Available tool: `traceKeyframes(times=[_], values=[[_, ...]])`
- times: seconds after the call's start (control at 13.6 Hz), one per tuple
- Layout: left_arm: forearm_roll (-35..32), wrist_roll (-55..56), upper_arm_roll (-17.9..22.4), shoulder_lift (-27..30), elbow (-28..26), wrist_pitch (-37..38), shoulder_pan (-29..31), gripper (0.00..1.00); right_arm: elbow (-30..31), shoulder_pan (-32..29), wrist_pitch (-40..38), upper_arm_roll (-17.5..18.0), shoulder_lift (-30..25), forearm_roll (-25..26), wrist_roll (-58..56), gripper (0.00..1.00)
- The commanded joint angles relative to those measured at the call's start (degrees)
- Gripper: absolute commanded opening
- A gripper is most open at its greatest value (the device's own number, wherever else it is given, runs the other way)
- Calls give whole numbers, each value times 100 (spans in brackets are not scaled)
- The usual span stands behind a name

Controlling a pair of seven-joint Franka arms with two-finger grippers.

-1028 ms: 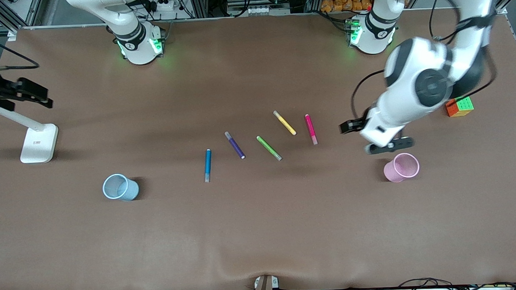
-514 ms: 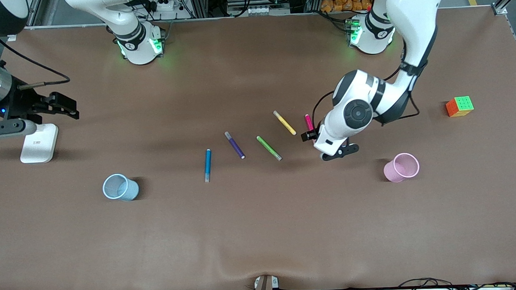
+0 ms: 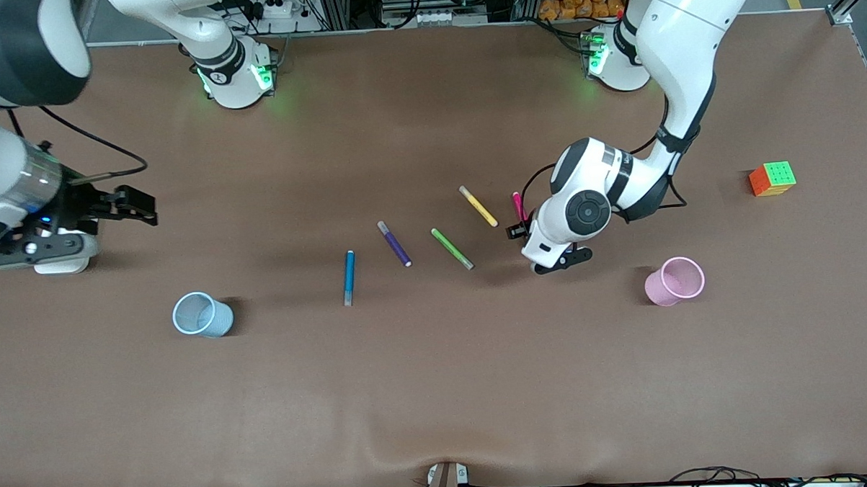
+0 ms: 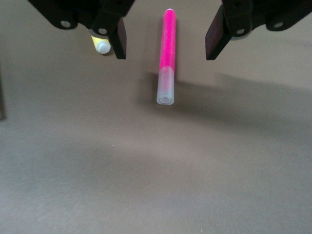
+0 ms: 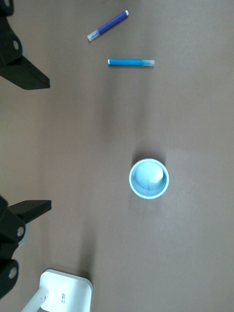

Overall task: Place pink and blue markers in matching cups
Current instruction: 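Lift the pink marker while the right gripper grasps the blue marker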

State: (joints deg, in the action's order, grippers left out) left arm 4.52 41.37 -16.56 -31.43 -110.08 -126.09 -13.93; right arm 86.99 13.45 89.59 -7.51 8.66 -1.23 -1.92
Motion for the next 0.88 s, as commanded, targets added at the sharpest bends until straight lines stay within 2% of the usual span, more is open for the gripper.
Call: traceKeyframes(times=[0.0,0.22,0.44,0.59,0.73,0.81], values=[[-21,-50,12,-108,-22,-143,13,66,-50,131,-3,-31,118,0,34,100],[-21,-50,21,-284,-22,-284,-14,62,-68,367,198,-31,346,0,51,100],[-21,-50,21,-328,4,-311,-5,55,-59,876,768,-31,732,0,138,100],[-21,-50,30,-355,-4,-355,-14,52,-33,1219,1365,-31,1013,9,629,100],[-21,-50,30,-372,-13,-355,-22,41,46,1484,1736,-31,1259,9,841,100],[-21,-50,21,-364,-30,-355,12,28,107,1554,1850,-31,1374,0,886,100]])
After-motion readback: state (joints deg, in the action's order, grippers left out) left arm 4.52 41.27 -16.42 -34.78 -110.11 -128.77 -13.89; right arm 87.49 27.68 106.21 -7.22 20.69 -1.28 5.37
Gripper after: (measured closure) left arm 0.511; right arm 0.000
